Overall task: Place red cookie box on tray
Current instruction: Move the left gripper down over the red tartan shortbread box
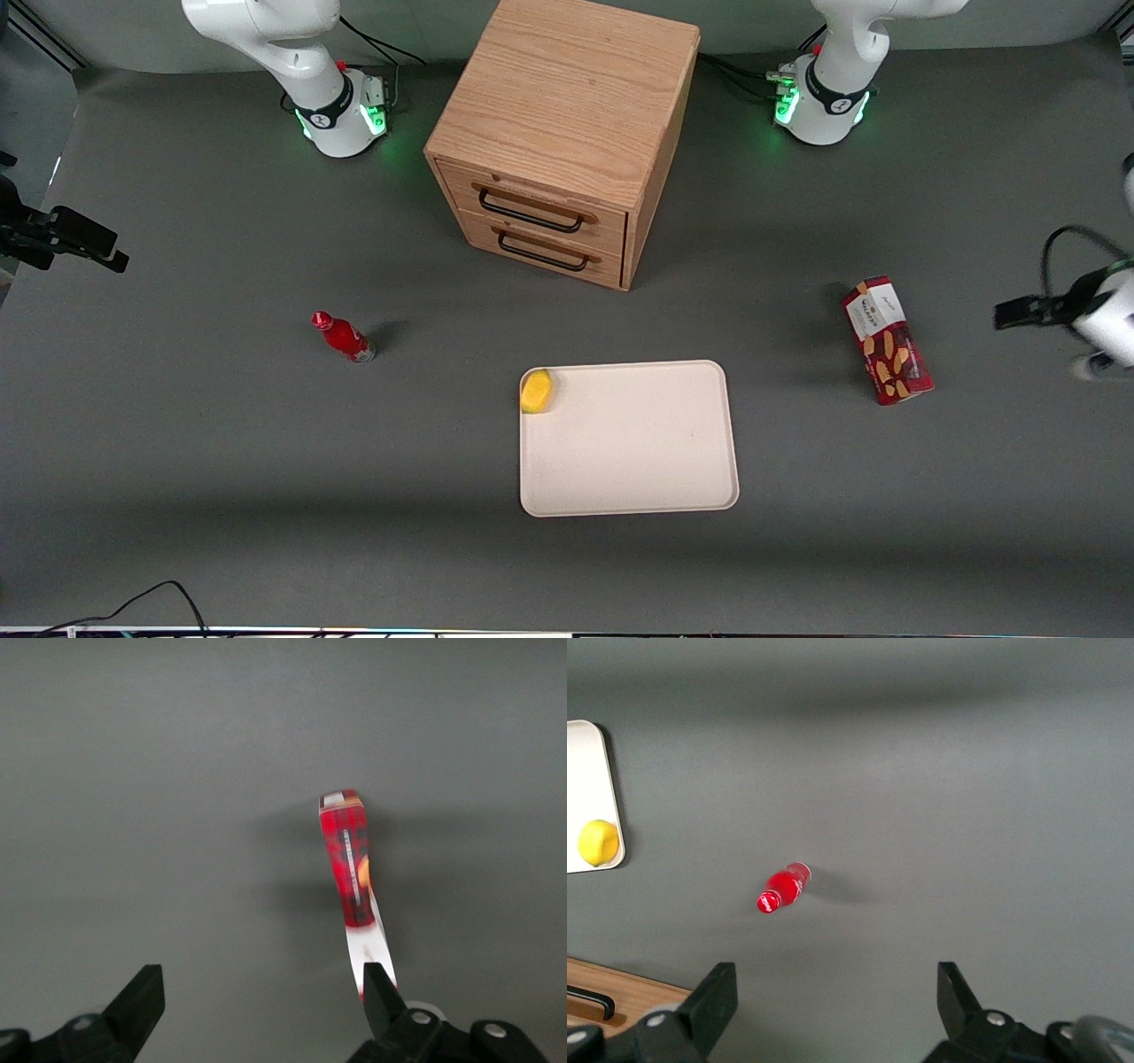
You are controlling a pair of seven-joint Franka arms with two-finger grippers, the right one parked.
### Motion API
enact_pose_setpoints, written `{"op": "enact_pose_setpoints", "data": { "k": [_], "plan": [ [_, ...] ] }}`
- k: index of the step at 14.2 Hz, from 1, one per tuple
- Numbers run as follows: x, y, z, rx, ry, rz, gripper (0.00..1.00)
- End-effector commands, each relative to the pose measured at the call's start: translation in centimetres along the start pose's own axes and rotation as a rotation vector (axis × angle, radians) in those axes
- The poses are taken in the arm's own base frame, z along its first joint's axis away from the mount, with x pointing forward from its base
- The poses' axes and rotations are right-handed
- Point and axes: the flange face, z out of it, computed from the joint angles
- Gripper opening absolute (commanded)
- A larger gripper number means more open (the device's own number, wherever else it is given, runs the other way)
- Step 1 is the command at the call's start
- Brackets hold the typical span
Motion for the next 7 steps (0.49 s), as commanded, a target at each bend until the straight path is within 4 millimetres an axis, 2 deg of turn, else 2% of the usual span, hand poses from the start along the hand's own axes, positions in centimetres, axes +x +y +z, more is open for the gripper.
{"op": "enact_pose_setpoints", "data": {
  "k": [1,2,4,7],
  "plan": [
    [-1.1,2.9,4.3,-0.027,-0.005,-0.061,1.00],
    [-1.0,4.3,5.3,-0.032,-0.010,-0.069,1.00],
    [-1.2,5.7,8.1,-0.040,0.006,-0.093,1.00],
    [-2.1,6.5,12.4,-0.035,0.030,-0.087,1.00]
  ]
}}
